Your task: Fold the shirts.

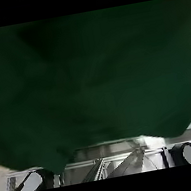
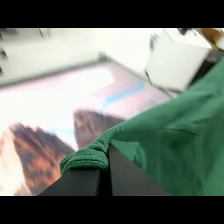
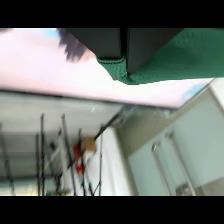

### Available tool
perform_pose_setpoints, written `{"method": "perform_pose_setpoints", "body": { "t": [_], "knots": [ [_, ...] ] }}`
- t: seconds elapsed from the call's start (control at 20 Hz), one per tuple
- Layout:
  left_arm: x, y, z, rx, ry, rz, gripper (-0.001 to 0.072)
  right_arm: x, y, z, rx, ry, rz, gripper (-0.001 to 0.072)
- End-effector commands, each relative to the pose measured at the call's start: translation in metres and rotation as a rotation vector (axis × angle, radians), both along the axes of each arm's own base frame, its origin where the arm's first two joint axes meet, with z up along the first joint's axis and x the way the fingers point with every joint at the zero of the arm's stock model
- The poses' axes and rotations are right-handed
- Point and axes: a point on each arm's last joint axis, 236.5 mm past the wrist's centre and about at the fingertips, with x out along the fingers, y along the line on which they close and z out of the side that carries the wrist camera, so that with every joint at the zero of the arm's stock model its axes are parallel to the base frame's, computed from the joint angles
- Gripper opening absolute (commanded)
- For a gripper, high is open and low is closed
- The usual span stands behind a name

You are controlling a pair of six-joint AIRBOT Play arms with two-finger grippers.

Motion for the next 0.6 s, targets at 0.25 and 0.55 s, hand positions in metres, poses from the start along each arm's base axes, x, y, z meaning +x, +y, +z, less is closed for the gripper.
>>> {"method": "perform_pose_setpoints", "body": {
  "t": [0.25,0.55],
  "knots": [
    [0.125,-0.008,-0.302,0.134,0.798,-0.165,0.0024,0.121,-0.034,-0.306,0.103,0.617,-0.133,0.0017],
    [0.168,-0.004,-0.45,0.002,1.191,-0.199,0.0023,0.177,-0.036,-0.421,0.289,0.706,-0.125,0.0017]
  ]
}}
